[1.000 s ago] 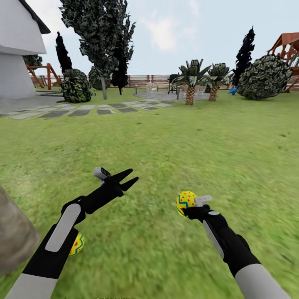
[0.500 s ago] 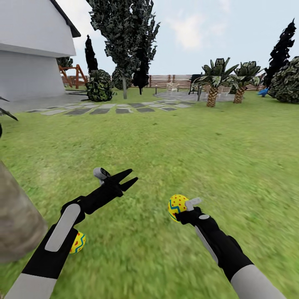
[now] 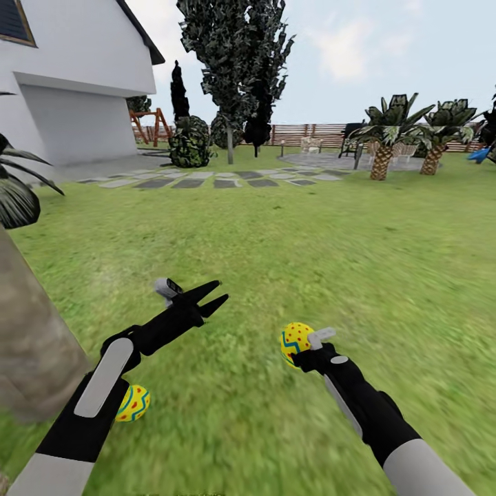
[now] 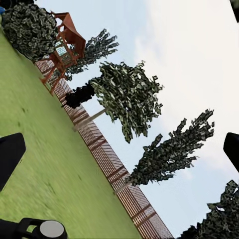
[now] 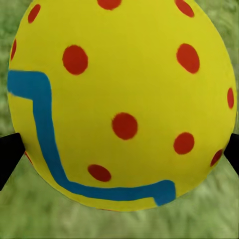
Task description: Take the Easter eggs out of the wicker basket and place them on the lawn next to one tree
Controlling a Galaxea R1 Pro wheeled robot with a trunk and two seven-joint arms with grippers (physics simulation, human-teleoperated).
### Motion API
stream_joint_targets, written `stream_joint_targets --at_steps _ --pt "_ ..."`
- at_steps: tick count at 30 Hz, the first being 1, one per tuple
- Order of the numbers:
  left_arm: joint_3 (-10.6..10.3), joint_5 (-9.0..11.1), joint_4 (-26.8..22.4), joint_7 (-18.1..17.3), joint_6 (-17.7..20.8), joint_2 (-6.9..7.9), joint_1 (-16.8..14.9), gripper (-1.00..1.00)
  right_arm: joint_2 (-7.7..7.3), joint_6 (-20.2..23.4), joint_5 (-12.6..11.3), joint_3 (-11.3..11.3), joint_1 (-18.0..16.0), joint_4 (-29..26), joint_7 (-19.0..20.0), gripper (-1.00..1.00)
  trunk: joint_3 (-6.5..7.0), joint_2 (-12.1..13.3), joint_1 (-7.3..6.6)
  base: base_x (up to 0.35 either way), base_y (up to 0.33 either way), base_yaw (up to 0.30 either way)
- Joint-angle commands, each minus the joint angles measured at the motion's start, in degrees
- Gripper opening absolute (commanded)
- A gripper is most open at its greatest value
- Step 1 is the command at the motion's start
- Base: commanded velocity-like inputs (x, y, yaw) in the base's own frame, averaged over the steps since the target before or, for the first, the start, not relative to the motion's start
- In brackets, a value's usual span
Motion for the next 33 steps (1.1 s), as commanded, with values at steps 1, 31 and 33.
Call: stream_joint_targets --at_steps 1,31,33 --pt "-0.06 0.29 0.05 -0.01 0.27 0.03 -0.05 1.0 -0.04 0.26 -0.47 0.19 -0.02 -0.1 -0.81 -1.0 -0.05 -0.02 -0.01 0.0 0.0 0.293" --pt "-0.06 0.3 0.13 -0.01 0.27 -0.01 -0.05 1.0 0.15 0.34 -0.63 0.48 -0.02 0.17 -3.4 -1.0 -0.05 -0.02 -0.01 0.081 -0.113 0.294" --pt "-0.06 0.29 0.13 -0.01 0.27 -0.01 -0.05 1.0 0.16 0.35 -0.64 0.48 -0.02 0.17 -3.4 -1.0 -0.05 -0.02 -0.01 0.0 0.0 0.294"
